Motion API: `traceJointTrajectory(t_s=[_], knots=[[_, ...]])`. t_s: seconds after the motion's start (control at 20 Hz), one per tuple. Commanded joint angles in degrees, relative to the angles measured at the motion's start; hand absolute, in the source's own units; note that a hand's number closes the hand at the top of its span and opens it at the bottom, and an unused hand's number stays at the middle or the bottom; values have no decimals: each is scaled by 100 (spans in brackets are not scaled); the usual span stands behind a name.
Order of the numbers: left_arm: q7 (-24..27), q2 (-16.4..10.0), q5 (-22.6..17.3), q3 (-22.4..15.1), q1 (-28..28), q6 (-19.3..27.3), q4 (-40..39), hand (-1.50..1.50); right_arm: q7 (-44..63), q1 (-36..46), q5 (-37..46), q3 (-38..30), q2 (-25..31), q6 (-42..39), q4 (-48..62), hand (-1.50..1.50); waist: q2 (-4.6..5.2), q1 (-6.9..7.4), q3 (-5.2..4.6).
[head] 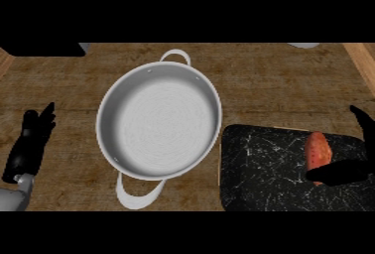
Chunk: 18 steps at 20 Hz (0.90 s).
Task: Pick the sweet potato from the tray and place it in the pot
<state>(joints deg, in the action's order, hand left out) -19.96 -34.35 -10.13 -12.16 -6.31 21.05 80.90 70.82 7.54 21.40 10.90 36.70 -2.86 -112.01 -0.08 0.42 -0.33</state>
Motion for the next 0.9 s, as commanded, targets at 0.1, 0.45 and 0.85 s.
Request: traceJointTrajectory(t_s=[0.1,0.45,0.85], knots=[[46,190,98,8,-71,41,-191,0,1439,388,45,-66,-235,-550,180,-150,6,-44,8],[87,32,77,201,-15,-200,-115,0,1440,47,171,58,-447,-558,291,-150,-6,-49,24],[-21,129,217,336,-220,-331,-225,0,1080,574,743,79,-976,-522,1103,-150,13,-17,27]])
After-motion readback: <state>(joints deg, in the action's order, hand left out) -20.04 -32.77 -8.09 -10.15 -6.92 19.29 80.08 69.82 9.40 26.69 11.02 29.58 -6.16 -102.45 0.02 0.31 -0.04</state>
